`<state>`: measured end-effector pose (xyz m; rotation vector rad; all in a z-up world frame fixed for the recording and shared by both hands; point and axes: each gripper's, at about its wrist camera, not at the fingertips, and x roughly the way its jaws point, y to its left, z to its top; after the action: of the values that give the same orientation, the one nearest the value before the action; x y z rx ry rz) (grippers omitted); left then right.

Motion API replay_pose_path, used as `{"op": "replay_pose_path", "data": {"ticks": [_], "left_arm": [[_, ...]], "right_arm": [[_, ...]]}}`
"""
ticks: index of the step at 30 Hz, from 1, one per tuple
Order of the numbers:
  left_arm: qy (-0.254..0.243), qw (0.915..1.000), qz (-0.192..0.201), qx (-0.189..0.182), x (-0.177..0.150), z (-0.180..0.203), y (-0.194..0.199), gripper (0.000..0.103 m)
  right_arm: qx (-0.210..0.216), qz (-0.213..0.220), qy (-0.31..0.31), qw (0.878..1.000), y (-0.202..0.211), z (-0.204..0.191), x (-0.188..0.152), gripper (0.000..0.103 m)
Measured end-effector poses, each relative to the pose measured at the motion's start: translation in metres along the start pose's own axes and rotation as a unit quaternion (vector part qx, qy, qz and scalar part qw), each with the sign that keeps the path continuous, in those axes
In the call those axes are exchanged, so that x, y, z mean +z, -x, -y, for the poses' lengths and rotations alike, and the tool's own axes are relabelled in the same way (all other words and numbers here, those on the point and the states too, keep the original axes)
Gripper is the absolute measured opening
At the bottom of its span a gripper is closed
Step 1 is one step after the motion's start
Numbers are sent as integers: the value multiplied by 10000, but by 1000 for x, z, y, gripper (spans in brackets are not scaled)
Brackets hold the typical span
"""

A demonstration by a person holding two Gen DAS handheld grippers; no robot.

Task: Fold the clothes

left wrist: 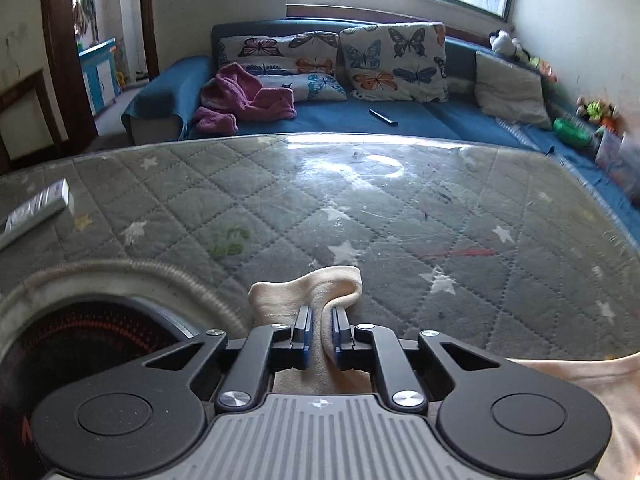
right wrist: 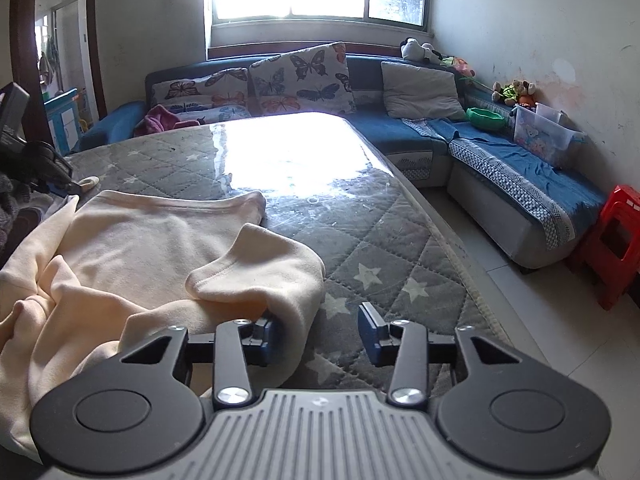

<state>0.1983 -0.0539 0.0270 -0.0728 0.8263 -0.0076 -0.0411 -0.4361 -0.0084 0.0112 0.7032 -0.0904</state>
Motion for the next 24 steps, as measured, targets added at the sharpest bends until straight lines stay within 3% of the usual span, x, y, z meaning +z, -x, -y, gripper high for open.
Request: {"op": "replay_pose_path", "data": {"ticks": [4, 7, 10, 11, 15, 18, 24], "left_arm": [[155, 9996, 204, -146, -6, -18, 24, 10], [276, 9984, 421, -250, -10, -34, 49, 10], [445, 9962, 665, -329, -19, -55, 79, 10], [512, 9954, 744, -320, -22, -64, 89, 10], [768, 9913, 1030, -268, -38, -98, 129, 10], [936, 9883, 1191, -168, -51, -123, 157, 10], [1303, 9817, 1387, 42, -90, -165, 208, 10]], "right_arm": [[65, 43, 138, 9999, 2, -3, 1, 50], [17, 87, 334, 9994, 2, -7, 1, 49], [-29, 102, 345, 9993, -1, -7, 2, 38], [-43, 104, 341, 9994, -1, -6, 2, 28], [-161, 157, 313, 9993, 0, -4, 2, 14], [-208, 277, 262, 9991, 7, -3, 1, 7], [-367, 516, -9, 9980, 23, 13, -1, 5]]}}
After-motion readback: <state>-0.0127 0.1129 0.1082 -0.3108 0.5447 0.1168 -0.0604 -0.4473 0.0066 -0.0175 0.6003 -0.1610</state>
